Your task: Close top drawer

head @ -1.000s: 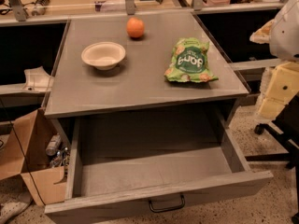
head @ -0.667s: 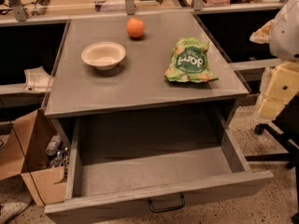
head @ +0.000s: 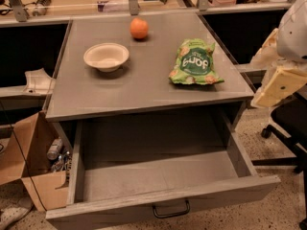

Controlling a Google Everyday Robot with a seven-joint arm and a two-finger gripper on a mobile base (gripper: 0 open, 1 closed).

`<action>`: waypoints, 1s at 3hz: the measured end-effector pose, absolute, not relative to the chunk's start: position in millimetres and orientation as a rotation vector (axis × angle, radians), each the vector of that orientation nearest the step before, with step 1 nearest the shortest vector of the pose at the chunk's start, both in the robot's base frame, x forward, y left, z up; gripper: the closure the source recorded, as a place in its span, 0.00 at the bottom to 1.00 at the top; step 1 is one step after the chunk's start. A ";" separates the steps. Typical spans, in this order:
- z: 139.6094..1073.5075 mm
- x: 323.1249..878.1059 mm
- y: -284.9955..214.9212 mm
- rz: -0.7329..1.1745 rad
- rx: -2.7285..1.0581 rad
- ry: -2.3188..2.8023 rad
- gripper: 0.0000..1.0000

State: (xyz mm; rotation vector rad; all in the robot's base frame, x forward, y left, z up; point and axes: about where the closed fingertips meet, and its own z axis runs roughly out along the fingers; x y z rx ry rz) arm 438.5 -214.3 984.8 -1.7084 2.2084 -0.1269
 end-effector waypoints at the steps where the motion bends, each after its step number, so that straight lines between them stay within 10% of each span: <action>1: 984.8 438.5 -214.3 -0.127 -1.708 2.208 0.64; 3: 982.3 427.8 -225.3 -0.202 -1.672 2.207 1.00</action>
Offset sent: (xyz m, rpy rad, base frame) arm -0.0010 -0.0042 0.0050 -0.0299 -0.0309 0.0019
